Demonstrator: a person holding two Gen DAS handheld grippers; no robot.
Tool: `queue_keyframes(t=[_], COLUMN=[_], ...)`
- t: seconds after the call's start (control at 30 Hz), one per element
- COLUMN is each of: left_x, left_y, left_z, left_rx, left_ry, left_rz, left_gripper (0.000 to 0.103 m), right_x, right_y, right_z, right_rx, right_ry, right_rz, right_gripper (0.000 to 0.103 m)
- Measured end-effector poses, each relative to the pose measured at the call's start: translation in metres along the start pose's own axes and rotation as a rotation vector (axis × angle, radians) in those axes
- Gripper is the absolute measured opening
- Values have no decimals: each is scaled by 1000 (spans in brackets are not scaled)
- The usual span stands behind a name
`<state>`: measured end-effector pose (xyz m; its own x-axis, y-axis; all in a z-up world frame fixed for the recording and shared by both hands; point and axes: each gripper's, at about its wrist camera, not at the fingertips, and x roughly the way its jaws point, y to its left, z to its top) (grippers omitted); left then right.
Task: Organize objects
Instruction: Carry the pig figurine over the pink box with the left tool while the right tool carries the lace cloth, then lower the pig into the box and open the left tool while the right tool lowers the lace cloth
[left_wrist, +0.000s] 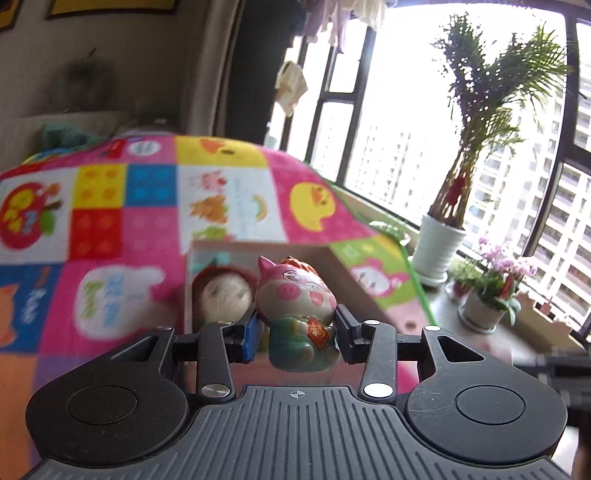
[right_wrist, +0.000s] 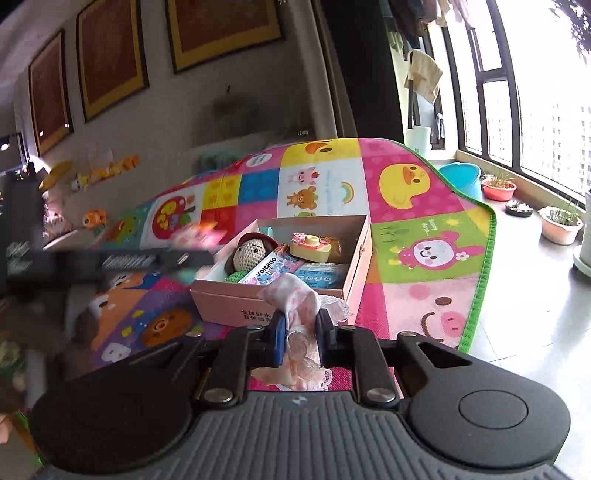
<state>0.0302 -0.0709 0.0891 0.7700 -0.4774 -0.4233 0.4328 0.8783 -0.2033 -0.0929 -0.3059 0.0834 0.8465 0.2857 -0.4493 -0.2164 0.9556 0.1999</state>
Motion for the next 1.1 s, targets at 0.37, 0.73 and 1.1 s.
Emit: queue_keyframes(t=[0.37,0.73,1.1], left_x=[111,56,-21], left_y=[-36,-18,60], left_z=[-12,-2,-5], left_rx=[39,104,-158], left_ry=[222,140,-40], left_rz=[-51,-14,90], left_gripper=[48,48,46], right_x=[13,26,48], right_y=[-32,-37,-19], right_z=[-17,-21,65], right_rx=[82,78,-8], right_ry=[31,62,6], right_rz=[-25,-58,17], right_gripper=[17,17,17])
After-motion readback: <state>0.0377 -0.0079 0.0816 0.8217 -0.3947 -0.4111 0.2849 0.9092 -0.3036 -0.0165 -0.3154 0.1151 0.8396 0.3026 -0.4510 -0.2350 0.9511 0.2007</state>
